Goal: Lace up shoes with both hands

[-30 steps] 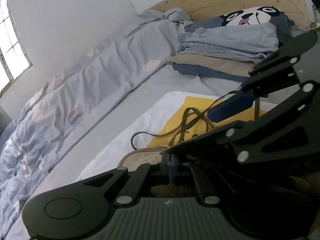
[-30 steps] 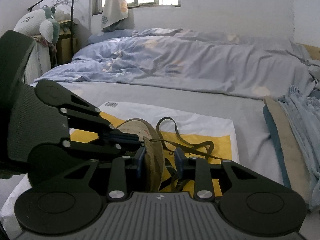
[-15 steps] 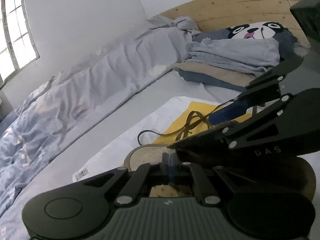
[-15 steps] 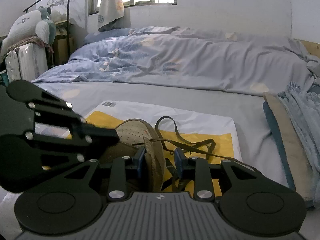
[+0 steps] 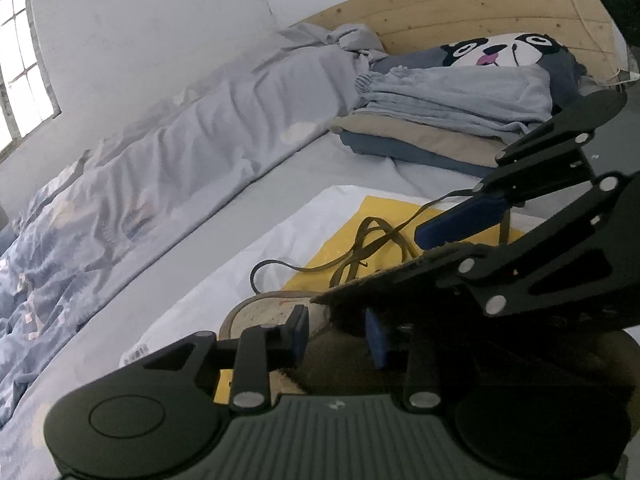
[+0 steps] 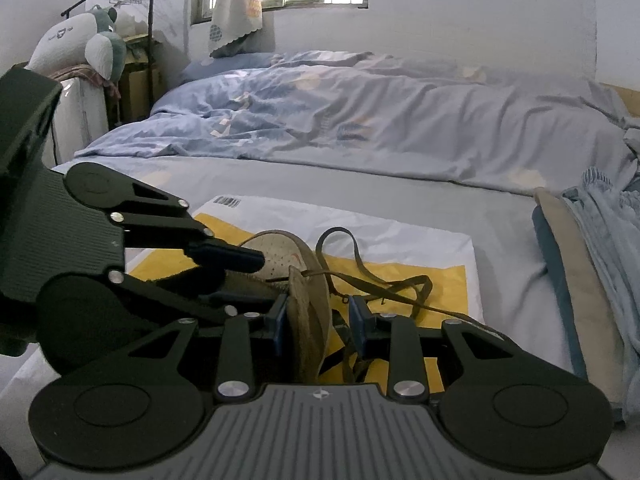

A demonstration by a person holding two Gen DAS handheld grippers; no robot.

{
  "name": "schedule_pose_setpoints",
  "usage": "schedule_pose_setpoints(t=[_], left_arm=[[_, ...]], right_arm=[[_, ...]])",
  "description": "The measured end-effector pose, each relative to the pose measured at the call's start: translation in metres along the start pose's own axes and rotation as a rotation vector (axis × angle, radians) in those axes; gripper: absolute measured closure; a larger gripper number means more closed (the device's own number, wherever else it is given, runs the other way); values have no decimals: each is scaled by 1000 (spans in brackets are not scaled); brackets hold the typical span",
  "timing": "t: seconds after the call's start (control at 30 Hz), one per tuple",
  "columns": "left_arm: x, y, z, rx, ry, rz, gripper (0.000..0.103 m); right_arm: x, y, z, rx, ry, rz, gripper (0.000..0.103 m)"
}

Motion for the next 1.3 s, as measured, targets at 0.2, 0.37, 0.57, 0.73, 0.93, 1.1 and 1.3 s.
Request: schedule_pose_setpoints(t=[0.2, 0.37, 0.57, 0.73, 0.93, 1.1, 1.3], left_arm=[[-3, -2, 5, -3, -10, -7, 73], [-5, -3, 11, -23, -22, -6, 96], [-5, -3, 14, -34, -15, -14, 100], [-4, -3, 13, -29, -24, -8, 101], [-5, -1, 11, -18, -22, -13, 101], [-7, 0, 8, -14, -12, -22, 101], [-9, 1, 5, 1, -2, -37, 102]], right_arm=[[2, 1, -1, -5, -14, -3, 73], [0, 2, 1, -14, -16, 0, 73], [-4, 4, 6, -17, 12, 17, 73], [-6, 4, 9, -14, 23, 23, 76], [-8, 3, 13, -25, 9, 15, 85], [-5, 4, 21, -55, -23, 23, 85], [-7, 5, 24, -29, -10, 3, 89]])
Point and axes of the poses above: each gripper's, at about its wrist camera, not at the fingertips, and z roughly the way its jaws point, x to its right, y to its underside, the point moved 1 cm from there along z, roughly the way its jaws point
